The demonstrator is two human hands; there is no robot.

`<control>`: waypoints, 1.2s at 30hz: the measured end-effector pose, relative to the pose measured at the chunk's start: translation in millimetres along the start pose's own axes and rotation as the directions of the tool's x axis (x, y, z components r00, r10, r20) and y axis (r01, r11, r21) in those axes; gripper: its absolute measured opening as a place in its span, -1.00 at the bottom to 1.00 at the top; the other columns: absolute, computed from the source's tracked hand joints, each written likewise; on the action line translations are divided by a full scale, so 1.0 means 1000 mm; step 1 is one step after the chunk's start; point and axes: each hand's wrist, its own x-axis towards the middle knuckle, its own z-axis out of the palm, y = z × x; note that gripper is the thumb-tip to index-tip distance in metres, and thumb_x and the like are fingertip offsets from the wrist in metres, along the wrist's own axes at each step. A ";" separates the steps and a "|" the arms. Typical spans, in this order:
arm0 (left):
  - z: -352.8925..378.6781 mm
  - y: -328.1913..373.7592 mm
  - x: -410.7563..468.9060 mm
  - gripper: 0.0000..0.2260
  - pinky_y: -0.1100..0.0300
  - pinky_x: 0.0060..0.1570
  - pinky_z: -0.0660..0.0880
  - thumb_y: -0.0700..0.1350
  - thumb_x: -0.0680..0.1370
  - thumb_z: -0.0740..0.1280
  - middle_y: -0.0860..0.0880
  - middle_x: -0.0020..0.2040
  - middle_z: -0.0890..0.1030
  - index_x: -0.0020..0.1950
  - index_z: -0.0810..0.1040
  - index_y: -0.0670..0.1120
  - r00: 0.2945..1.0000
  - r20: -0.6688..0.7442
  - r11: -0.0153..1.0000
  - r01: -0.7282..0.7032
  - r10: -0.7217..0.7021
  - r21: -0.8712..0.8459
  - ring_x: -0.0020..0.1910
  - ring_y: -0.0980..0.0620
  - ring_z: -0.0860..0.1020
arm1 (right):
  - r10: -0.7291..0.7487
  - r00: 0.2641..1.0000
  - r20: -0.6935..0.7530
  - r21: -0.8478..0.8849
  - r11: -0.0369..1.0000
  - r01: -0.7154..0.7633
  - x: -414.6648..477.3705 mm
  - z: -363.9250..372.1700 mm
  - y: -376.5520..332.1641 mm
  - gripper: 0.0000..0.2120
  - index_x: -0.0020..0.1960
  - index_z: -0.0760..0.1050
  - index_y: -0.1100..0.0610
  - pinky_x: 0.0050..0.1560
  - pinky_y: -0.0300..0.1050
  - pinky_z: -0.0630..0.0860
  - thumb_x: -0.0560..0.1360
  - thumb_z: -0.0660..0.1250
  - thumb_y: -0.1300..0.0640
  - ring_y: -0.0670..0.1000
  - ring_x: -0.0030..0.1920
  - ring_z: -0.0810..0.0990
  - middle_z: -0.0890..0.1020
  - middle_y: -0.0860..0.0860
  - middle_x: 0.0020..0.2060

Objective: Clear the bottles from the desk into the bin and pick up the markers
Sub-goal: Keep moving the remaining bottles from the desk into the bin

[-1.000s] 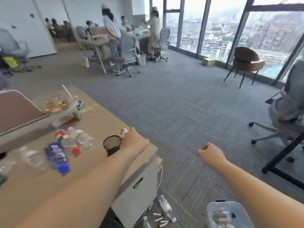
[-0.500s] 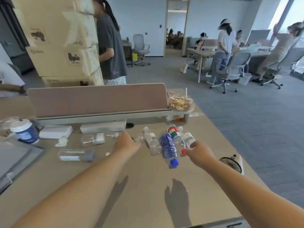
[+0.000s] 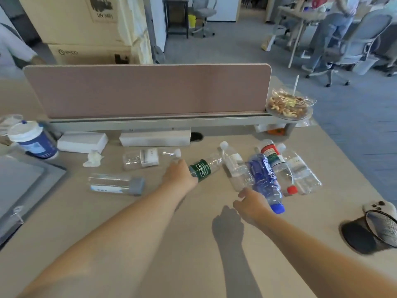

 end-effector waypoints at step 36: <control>-0.096 -0.017 0.034 -0.53 0.18 -0.33 0.33 0.16 0.31 0.46 0.04 -0.23 0.47 0.04 0.40 -0.05 0.993 -0.117 1.000 -0.017 0.016 -0.008 -0.17 -0.04 0.51 | 0.031 0.998 -0.054 -0.018 0.999 -0.032 0.135 0.031 -0.056 -0.18 0.51 -0.04 0.12 0.18 0.07 0.44 0.44 0.37 0.01 0.26 0.27 0.42 0.35 0.22 0.30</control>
